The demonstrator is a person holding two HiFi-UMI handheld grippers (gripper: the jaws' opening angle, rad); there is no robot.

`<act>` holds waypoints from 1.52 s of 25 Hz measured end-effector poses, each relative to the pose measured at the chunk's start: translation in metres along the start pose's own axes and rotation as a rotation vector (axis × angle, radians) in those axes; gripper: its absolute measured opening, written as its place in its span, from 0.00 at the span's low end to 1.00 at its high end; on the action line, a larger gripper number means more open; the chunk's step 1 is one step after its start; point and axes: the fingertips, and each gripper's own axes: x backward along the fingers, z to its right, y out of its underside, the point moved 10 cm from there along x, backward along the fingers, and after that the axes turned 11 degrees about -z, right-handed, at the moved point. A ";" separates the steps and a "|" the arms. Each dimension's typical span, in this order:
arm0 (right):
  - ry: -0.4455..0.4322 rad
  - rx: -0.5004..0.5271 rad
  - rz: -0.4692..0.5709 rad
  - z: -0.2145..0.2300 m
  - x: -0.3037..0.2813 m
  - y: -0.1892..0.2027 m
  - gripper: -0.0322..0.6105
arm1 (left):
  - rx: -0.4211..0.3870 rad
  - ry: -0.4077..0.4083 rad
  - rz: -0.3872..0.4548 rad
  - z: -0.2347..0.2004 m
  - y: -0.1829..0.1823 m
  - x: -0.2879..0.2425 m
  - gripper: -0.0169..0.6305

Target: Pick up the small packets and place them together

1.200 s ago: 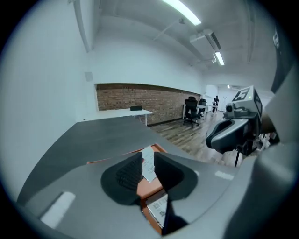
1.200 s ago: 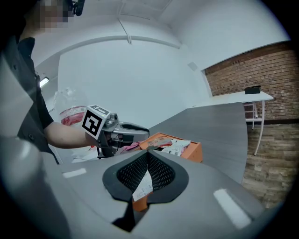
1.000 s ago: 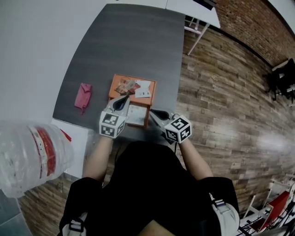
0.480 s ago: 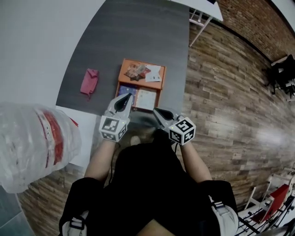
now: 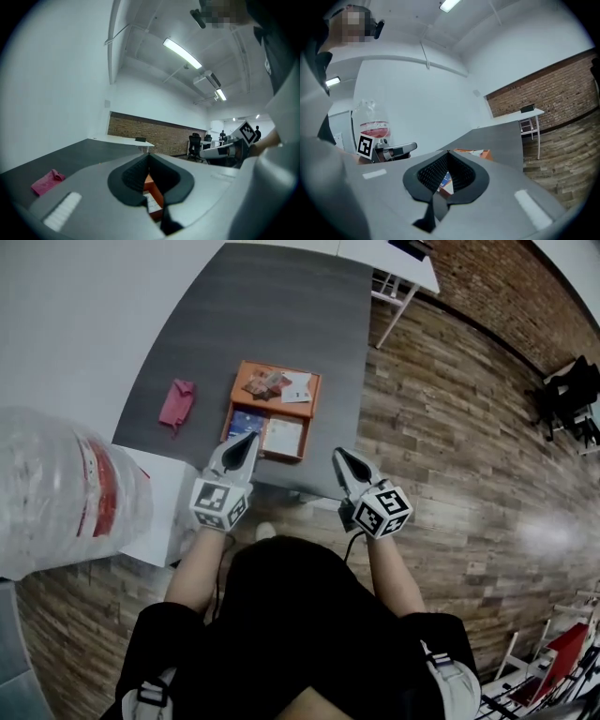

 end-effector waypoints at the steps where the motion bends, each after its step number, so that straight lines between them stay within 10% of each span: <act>1: -0.001 -0.003 0.016 0.001 0.005 -0.001 0.05 | -0.013 -0.011 0.000 0.006 0.001 0.000 0.03; 24: -0.104 0.069 0.104 -0.002 0.138 0.032 0.05 | 0.036 -0.284 0.080 0.140 0.026 0.097 0.03; 38: 0.069 -0.007 0.185 -0.045 0.177 0.071 0.05 | -0.094 -0.062 0.091 0.157 0.031 0.131 0.03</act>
